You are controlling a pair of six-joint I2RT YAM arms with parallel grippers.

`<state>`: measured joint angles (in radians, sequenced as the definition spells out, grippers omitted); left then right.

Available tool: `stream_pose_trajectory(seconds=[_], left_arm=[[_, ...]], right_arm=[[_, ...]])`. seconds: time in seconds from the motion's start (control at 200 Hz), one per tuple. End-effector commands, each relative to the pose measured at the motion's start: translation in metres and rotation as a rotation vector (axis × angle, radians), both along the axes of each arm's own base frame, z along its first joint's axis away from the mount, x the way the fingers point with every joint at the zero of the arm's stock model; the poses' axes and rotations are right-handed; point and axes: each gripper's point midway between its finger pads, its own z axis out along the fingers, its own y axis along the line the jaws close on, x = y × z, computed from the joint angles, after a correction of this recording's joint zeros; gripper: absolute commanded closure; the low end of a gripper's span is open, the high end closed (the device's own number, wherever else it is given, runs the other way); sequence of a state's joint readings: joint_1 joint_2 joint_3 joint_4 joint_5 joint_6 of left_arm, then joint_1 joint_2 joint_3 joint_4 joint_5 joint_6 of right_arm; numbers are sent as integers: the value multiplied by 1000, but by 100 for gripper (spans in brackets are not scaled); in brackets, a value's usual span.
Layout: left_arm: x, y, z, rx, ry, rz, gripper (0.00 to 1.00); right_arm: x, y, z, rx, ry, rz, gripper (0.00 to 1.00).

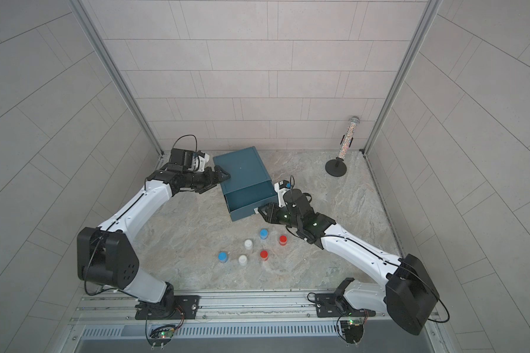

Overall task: Put the paint cans in the drawer according to color
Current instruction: Open the drawer in the storage box, then pick up the paint can at the center of the board.

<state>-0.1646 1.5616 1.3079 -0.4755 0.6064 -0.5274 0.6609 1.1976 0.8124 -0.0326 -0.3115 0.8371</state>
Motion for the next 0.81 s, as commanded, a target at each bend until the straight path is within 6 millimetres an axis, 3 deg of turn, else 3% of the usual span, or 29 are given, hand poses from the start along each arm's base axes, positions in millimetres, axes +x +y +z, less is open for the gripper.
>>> stream_pose_trajectory(seconds=[0.0, 0.075, 0.285, 0.46, 0.59, 0.8], left_arm=[[-6, 3, -19, 30, 56, 7, 8], [-6, 3, -19, 28, 58, 5, 8], [-6, 3, -16, 30, 52, 3, 7], [-7, 3, -17, 32, 54, 4, 7], [-7, 4, -15, 37, 50, 3, 7], [-7, 5, -17, 42, 52, 5, 7]], right_arm=[[-5, -19, 16, -82, -50, -29, 51], [-9, -33, 18, -142, -62, -50, 41], [-25, -71, 11, -298, -72, -105, 30], [-33, -92, -17, -406, -28, -135, 27], [-33, -106, -47, -478, 23, -189, 32], [-32, -95, -81, -469, 73, -159, 32]])
